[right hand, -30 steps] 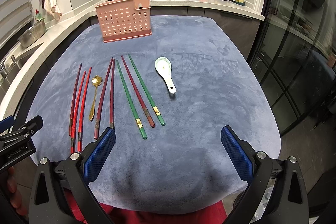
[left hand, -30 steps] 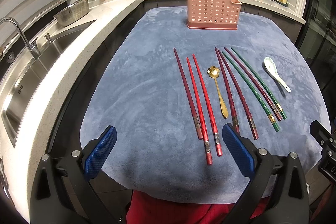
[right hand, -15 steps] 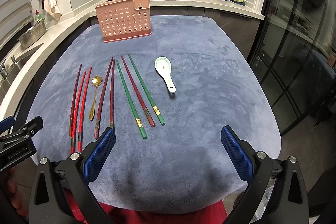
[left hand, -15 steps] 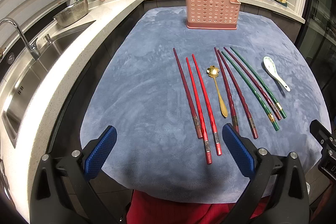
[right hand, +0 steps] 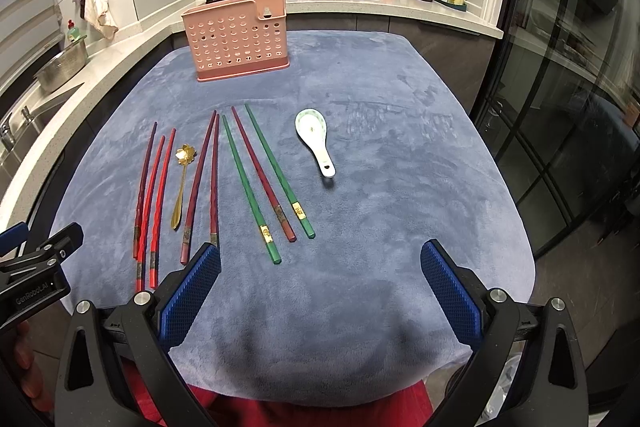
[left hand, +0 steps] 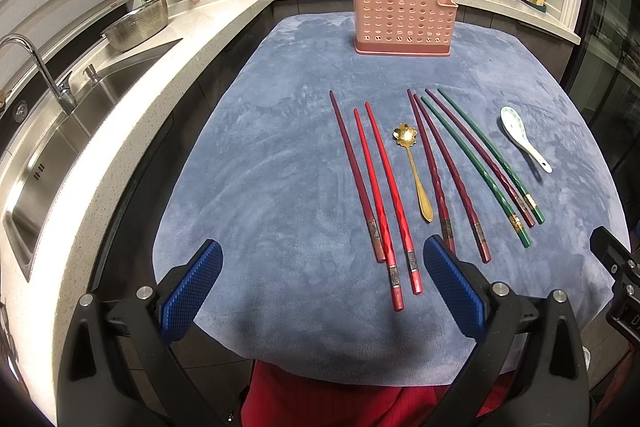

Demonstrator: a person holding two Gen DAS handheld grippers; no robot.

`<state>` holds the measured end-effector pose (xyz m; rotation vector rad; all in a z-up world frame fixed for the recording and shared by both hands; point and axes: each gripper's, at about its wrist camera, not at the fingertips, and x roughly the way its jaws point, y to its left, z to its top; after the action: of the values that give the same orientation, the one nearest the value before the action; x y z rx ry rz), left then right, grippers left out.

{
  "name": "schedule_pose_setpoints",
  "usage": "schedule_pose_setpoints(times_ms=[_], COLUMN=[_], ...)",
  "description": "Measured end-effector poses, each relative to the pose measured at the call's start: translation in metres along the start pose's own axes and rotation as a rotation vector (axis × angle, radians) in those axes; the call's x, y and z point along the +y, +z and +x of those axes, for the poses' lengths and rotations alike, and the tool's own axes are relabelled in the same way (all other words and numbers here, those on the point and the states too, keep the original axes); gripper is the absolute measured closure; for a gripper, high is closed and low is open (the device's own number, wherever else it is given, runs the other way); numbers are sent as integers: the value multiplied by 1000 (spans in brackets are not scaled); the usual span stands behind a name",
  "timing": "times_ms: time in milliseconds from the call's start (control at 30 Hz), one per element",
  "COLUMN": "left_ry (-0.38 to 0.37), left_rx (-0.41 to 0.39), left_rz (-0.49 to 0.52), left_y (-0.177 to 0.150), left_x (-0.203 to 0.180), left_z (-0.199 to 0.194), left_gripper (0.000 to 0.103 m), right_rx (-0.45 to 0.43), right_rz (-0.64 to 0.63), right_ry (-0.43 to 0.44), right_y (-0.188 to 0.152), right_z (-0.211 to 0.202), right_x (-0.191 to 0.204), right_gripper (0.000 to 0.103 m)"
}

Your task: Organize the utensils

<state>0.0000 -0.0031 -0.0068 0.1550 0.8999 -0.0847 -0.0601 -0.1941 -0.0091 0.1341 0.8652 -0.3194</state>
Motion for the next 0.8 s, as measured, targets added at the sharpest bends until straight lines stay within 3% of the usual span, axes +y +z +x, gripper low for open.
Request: schedule_pose_setpoints(times_ms=[800], left_ry=[-5], left_rx=[3], left_rz=[4], left_y=[-5], left_x=[-4], left_z=[0], left_gripper=[7], right_rx=[1], right_rz=[0], right_ry=[1], right_y=[0], right_z=[0], right_x=[0], right_gripper=[7])
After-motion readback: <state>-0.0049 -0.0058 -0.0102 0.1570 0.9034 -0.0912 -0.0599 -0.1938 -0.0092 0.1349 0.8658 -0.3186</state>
